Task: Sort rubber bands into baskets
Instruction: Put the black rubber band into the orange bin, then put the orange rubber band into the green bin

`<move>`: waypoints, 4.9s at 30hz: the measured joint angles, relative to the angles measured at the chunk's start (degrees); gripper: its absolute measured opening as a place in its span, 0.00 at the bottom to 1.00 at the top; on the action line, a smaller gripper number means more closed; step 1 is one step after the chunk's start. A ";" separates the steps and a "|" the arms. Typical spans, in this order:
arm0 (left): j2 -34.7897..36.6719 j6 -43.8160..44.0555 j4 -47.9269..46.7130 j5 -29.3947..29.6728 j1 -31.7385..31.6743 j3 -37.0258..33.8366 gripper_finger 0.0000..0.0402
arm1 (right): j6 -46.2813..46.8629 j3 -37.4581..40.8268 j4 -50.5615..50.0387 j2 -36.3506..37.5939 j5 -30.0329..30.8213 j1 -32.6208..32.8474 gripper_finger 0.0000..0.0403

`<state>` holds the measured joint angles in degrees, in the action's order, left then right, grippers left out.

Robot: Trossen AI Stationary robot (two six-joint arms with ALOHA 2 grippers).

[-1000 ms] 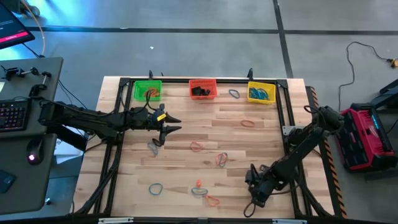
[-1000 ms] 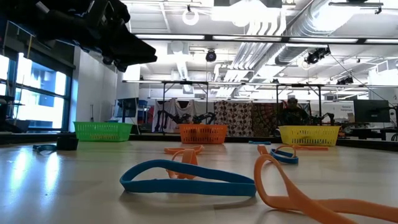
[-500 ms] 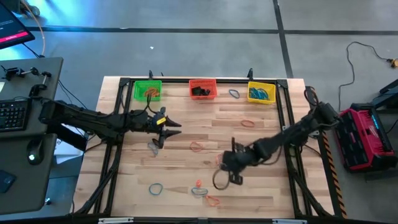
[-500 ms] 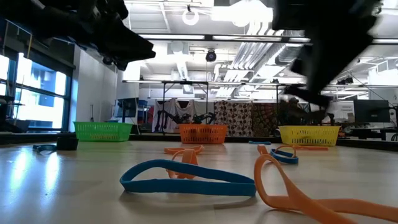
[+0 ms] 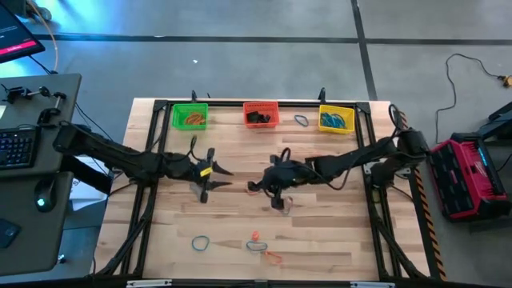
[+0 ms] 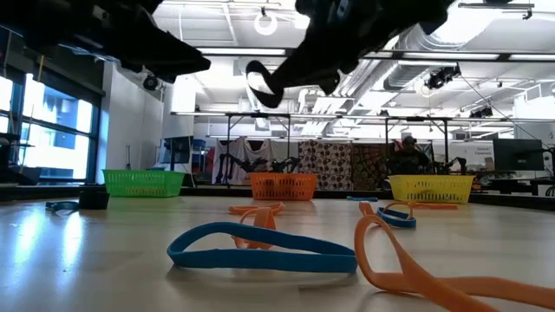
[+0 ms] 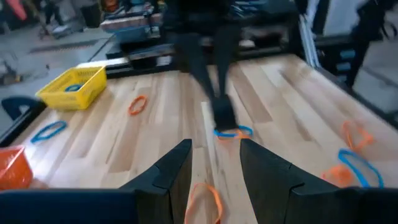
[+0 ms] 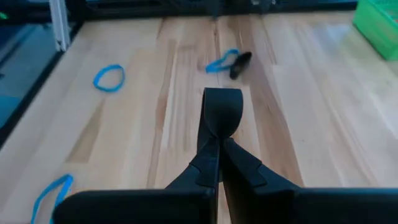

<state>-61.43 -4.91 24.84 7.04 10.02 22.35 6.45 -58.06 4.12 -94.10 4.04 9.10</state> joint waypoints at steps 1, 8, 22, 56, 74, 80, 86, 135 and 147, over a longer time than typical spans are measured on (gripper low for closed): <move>-0.68 -1.55 0.51 0.34 0.74 -0.02 0.32 | -0.04 0.00 0.83 -0.30 -1.05 -0.49 0.00; -7.71 -11.59 3.52 5.48 4.02 2.21 0.32 | 0.10 0.07 3.89 -1.22 -6.07 -1.68 0.00; -15.69 -27.54 3.56 5.35 5.53 9.72 0.32 | 2.69 0.07 4.48 -1.22 -9.84 -1.46 0.00; -18.84 -27.07 -1.57 6.93 6.89 14.40 0.01 | 1.01 0.07 4.70 -1.22 -8.41 -1.44 0.13; -12.48 -10.54 -15.04 19.83 -3.07 14.43 0.00 | 1.59 0.07 -12.36 8.09 16.92 -0.74 0.43; -12.89 -8.08 -13.44 11.27 -16.21 14.43 0.00 | 3.81 0.07 -16.04 8.31 18.83 -0.77 0.43; -15.74 -7.66 -10.22 0.50 -28.63 15.78 0.00 | 3.61 0.07 -15.95 8.31 19.77 -0.78 0.43; -45.45 -17.24 -21.90 -18.82 -46.86 43.29 0.33 | 6.57 0.07 -16.39 8.28 19.84 -0.81 0.43; -34.85 -10.86 1.73 -23.07 -44.07 27.38 0.12 | 9.76 0.07 -18.60 7.73 19.60 -0.81 0.43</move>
<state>-96.27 -15.77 26.57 -16.03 -34.05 49.73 16.21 -58.00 -14.48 -86.37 23.64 8.29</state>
